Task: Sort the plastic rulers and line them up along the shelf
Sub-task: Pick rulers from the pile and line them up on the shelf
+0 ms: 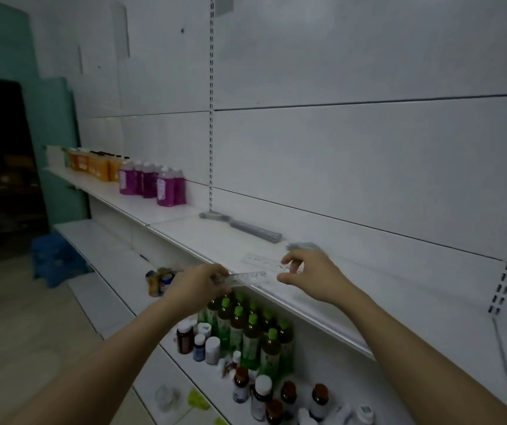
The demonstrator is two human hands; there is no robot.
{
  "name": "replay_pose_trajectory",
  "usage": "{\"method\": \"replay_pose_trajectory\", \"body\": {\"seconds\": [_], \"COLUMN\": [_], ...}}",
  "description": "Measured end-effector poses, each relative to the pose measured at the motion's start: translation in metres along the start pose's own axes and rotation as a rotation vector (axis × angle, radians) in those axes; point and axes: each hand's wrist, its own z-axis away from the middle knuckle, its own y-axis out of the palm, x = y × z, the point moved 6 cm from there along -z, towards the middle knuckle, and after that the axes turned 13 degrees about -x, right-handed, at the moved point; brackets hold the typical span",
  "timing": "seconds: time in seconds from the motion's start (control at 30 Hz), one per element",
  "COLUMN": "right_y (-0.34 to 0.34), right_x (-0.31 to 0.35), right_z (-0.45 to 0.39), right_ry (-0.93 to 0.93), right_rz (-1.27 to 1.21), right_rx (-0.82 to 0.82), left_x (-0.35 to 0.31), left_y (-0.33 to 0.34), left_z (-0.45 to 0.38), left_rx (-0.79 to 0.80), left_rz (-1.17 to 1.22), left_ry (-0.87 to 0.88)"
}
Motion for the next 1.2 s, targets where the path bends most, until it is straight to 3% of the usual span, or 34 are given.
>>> {"method": "replay_pose_trajectory", "body": {"seconds": [0.23, 0.5, 0.73, 0.93, 1.2], "right_y": [0.043, 0.114, 0.136, 0.124, 0.088], "right_x": [0.011, 0.016, 0.003, -0.004, -0.021], "right_z": [-0.108, -0.193, -0.252, -0.269, -0.260], "right_ry": [-0.039, -0.031, 0.085, 0.287, 0.455], "right_rz": [-0.043, -0.031, 0.059, 0.118, 0.226], "right_rx": [0.021, 0.031, -0.056, -0.247, -0.391], "left_x": [0.043, 0.106, 0.148, 0.149, 0.097], "left_y": [-0.001, 0.006, 0.044, 0.072, 0.113], "left_z": [-0.091, -0.182, -0.276, -0.335, -0.378], "left_rx": [0.021, 0.022, 0.086, 0.179, 0.262], "left_rz": [-0.136, -0.074, 0.047, 0.156, 0.245], "left_ry": [0.031, 0.059, 0.212, 0.402, 0.581]}}
